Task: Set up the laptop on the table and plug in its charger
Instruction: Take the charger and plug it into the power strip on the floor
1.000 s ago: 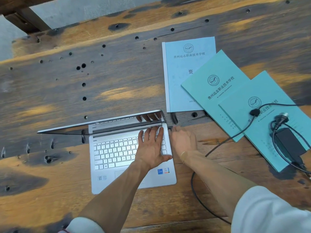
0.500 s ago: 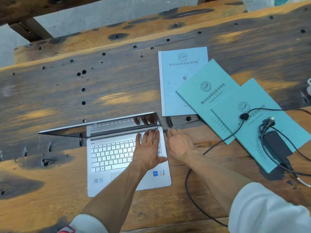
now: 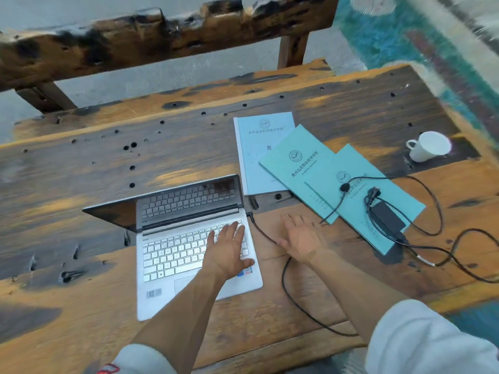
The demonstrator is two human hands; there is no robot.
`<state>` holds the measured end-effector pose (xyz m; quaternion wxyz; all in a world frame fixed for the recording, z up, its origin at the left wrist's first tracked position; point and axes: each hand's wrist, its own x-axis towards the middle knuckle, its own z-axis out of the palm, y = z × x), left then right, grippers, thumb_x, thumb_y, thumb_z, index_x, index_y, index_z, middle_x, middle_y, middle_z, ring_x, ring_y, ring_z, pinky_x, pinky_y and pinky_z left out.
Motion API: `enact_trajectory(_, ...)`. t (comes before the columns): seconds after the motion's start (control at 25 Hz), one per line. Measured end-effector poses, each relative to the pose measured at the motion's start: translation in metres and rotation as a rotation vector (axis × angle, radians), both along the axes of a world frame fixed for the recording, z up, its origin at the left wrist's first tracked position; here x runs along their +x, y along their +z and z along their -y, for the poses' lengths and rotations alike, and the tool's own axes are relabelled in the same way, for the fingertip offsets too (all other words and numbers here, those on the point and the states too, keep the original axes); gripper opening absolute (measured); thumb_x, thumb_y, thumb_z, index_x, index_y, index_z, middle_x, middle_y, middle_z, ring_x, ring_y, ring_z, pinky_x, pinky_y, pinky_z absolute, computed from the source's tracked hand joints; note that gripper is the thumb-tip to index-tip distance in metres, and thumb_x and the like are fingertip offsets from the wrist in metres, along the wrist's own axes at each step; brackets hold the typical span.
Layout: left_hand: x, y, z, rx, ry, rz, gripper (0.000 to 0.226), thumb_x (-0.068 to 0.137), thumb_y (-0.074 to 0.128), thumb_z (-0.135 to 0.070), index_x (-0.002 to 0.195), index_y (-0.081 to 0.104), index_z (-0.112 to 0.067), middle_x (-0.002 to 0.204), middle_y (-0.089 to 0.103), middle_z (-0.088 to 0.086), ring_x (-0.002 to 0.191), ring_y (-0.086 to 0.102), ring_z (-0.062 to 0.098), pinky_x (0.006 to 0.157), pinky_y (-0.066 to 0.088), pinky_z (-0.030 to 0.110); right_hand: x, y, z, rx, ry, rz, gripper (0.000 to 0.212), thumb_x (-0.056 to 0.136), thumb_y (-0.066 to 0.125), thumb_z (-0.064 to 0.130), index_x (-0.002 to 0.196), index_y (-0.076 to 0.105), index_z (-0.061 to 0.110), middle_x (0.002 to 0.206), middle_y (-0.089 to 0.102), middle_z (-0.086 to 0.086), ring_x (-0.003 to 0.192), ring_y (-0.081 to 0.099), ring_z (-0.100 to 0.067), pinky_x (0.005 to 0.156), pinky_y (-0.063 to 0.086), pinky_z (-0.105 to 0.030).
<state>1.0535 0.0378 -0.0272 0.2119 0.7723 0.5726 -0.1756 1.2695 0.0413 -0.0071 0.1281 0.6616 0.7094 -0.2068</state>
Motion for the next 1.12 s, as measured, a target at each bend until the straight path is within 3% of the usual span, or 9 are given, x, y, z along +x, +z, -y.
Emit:
enact_trajectory(0.16,0.006,0.021,0.003,0.081,-0.055,0.11,0.093,0.086,0.048,-0.068,0.156,0.007,-0.024,0.164,0.007,-0.001,0.151,0.005,0.019,0.12,0.003,0.05,0.022,0.024,0.029,0.077,-0.128,0.015,0.074,0.093,0.041,0.055,0.154,0.014,0.023,0.16,0.021,-0.002,0.146,0.018,-0.023,0.112,0.026,-0.045)
enact_trajectory(0.56,0.095,0.057,-0.006,0.154,-0.238,0.291,0.091,0.081,0.051,-0.07,0.154,0.017,-0.027,0.162,0.019,0.001,0.147,0.019,0.02,0.119,0.012,0.046,0.122,0.067,0.102,0.145,-0.446,0.119,0.075,0.094,0.037,0.06,0.154,0.009,0.027,0.162,0.014,0.002,0.148,0.013,-0.022,0.113,0.026,-0.045)
enact_trajectory(0.96,0.231,0.047,-0.017,0.061,-0.217,0.34,0.089,0.083,0.052,-0.07,0.154,0.022,-0.026,0.16,0.022,0.001,0.146,0.021,0.02,0.118,0.019,0.041,0.249,0.054,0.145,0.158,-0.608,0.095,0.069,0.093,0.039,0.058,0.152,0.024,0.025,0.156,0.028,0.005,0.141,0.028,-0.019,0.107,0.034,-0.042)
enact_trajectory(1.12,0.279,0.032,-0.021,0.016,-0.124,0.326,0.084,0.084,0.05,-0.068,0.152,0.029,-0.024,0.155,0.033,0.004,0.141,0.032,0.024,0.114,0.028,0.043,0.291,0.036,0.133,0.159,-0.629,0.044,0.062,0.095,0.037,0.054,0.149,0.031,0.024,0.152,0.037,0.005,0.138,0.036,-0.019,0.107,0.035,-0.044)
